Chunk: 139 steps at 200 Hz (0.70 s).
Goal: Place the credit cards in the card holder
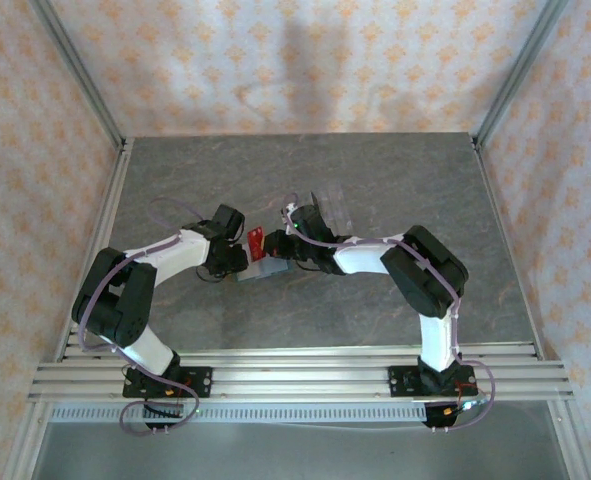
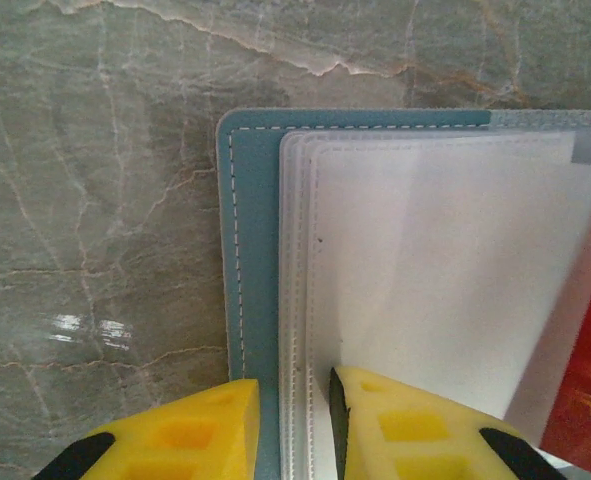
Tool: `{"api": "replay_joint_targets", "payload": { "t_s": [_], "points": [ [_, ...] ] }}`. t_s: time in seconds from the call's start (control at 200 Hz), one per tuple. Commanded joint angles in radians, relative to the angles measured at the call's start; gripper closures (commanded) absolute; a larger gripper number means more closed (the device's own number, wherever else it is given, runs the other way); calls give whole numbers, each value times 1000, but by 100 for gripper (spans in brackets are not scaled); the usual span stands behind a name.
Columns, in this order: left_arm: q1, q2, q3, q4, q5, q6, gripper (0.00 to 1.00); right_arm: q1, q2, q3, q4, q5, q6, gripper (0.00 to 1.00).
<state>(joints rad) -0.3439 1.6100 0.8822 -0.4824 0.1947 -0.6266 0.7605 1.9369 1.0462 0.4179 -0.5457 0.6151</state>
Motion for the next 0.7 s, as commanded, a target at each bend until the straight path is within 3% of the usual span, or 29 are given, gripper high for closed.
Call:
{"api": "replay_joint_targets", "payload": {
  "t_s": [0.0,0.691],
  "points": [
    [10,-1,-25,-33,-30,11,74,-1,18,-14,73,-26,36,100],
    [10,0,-24,-25,-17,8,74,2,37,-54,7,-80,-2,100]
  ]
}}
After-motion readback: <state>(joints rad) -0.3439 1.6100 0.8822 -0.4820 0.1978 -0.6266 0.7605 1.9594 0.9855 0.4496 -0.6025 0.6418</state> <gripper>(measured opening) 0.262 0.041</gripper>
